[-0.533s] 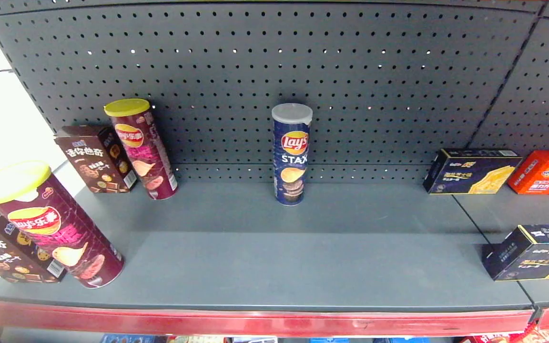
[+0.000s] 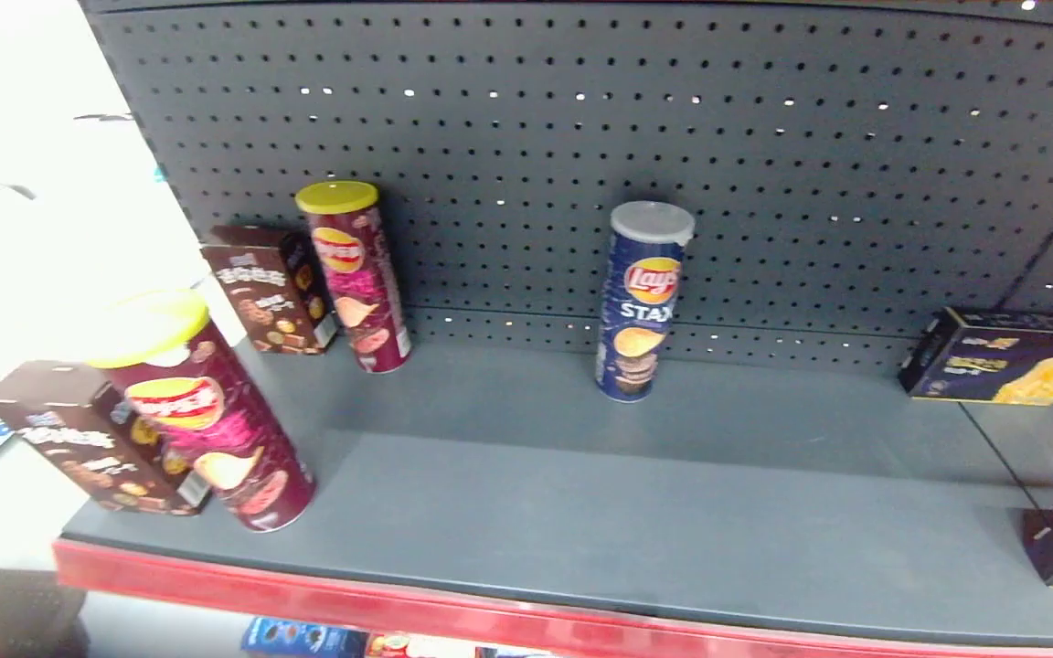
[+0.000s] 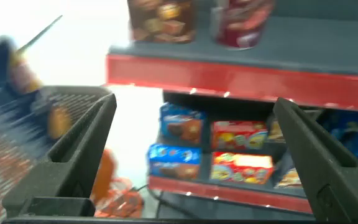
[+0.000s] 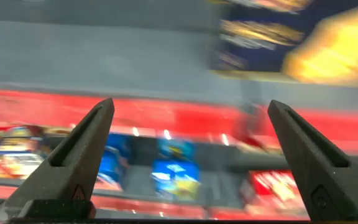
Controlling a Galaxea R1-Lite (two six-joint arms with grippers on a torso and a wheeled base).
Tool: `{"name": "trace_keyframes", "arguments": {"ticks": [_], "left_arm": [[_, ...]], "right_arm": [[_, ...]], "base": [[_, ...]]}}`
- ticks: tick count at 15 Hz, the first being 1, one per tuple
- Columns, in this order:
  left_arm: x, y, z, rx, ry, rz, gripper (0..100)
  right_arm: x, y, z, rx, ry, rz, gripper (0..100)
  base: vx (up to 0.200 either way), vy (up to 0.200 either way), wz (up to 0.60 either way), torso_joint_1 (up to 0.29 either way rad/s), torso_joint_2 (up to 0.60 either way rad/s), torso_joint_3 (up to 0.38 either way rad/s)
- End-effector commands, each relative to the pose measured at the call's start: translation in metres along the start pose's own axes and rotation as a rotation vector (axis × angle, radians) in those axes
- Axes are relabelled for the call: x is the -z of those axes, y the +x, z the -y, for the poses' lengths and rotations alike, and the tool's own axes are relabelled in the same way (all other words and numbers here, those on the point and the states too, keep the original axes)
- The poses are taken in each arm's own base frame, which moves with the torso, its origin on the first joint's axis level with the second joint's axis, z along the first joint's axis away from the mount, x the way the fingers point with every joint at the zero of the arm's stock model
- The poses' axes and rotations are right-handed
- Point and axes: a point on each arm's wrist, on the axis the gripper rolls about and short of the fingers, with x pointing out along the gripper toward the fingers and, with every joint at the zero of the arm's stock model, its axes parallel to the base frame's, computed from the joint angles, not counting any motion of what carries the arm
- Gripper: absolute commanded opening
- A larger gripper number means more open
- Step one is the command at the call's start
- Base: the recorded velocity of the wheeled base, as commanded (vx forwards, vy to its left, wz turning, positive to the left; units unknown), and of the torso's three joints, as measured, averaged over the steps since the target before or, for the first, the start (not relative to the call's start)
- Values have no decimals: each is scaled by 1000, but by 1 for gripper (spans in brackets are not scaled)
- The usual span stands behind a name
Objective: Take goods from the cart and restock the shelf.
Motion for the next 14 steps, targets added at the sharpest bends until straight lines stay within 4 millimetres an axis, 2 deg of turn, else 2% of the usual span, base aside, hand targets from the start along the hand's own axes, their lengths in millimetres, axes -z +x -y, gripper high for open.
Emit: {"name": "trace_keyframes", "arguments": {"ticks": [1,5,14], "left_arm": [[0,0,0,-2,-1,1,100],[0,0,0,-2,-1,1,100],[0,0,0,12,2,1,100]], "right_arm": [[0,0,0,-1,0,1,100],[0,0,0,-1,0,2,100],[0,0,0,-1,-2,1,100]], "base": [[0,0,600,2,2,7],[0,0,600,2,2,4],[0,0,0,0,0,0]]}}
